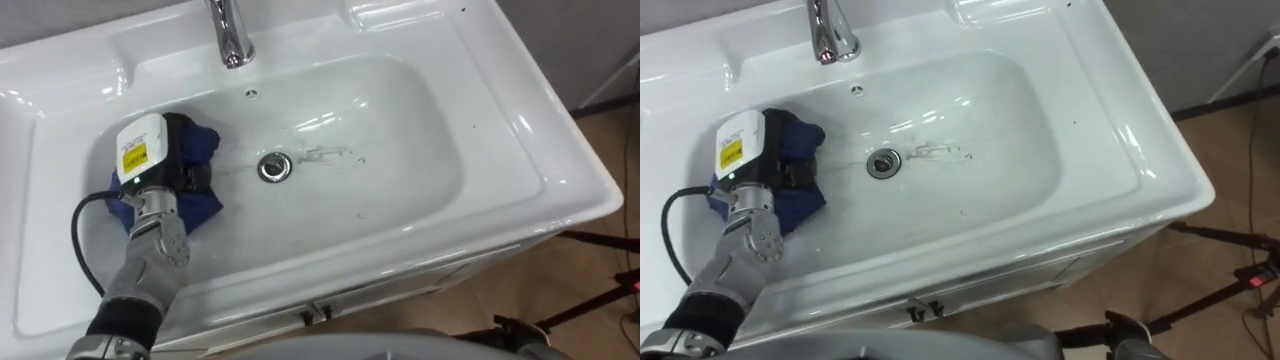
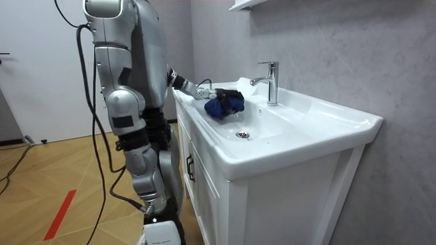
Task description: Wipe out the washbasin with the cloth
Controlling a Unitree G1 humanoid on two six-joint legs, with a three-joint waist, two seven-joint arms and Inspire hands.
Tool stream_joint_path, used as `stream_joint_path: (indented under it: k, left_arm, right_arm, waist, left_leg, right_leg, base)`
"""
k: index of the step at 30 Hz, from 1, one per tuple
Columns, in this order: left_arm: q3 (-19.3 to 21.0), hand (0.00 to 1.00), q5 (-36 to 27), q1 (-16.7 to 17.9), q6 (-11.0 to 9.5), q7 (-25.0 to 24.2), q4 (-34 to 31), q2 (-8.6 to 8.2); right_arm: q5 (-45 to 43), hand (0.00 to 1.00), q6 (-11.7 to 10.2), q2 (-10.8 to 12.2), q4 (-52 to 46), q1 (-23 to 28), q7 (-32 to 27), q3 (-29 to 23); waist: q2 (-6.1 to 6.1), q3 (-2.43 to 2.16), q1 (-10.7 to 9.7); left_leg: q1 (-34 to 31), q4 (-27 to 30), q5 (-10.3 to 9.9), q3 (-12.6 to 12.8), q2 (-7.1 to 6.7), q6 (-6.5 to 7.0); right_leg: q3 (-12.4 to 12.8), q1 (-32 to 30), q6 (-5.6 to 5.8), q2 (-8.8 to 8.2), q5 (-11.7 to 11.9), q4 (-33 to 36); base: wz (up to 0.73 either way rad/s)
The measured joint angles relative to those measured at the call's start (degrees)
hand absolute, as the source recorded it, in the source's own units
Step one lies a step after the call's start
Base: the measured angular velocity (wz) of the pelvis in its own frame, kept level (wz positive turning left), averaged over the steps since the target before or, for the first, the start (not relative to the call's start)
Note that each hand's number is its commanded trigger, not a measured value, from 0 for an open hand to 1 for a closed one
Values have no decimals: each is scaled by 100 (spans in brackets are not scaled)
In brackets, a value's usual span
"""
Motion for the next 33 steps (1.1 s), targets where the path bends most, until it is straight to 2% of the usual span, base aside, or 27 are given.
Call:
stream_joint_path:
  k: [4, 11, 19, 25, 28, 33]
  left_arm:
    - [0, 100, -9, 1, -12, 22, -169, 0]
    - [1, 100, -15, 0, -160, 296, -531, -3]
    - [1, 100, -13, 3, -157, 403, -872, -2]
    - [6, 100, 0, 83, -149, 535, -1176, 8]
    - [6, 100, 0, 279, -152, 659, -1449, 20]
    - [98, 100, -3, 384, -154, 701, -1455, 179]
  right_arm:
    - [169, 0, -18, -2, 32, 13, 7, 25]
    - [327, 0, -44, -5, 84, 48, -16, 50]
    - [322, 0, -45, -20, 82, 93, -20, 49]
    - [320, 0, -43, -39, 82, 90, -31, 48]
    - [322, 0, -42, -38, 98, 120, -68, 47]
    - [274, 0, -38, -37, 105, 121, -64, 43]
  waist:
    - [9, 4, -8]
    - [17, -4, 37]
    - [16, -29, 129]
    - [87, -95, 153]
    - [82, -91, 153]
    - [57, -71, 177]
  left_leg:
    - [-20, 32, 0, -2, -12, 0]
    - [-29, 85, 6, -20, -70, -4]
    - [-51, 95, 6, -63, -83, -3]
    - [-25, 93, 6, -70, -82, -3]
    - [-2, 90, 6, -67, -81, -3]
    - [44, 102, 5, -71, -82, -3]
  right_leg:
    - [-26, 0, 3, -18, -2, 12]
    - [-17, -18, 67, -74, 22, 24]
    - [-28, -18, 83, -83, 35, 19]
    - [-26, 3, 82, -83, 36, 26]
    - [-33, 32, 82, -82, 36, 24]
    - [-28, 92, 81, -82, 31, 21]
  base:
    - [3]
    - [4]
    - [1]
    - [0]
    - [0]
    - [2]
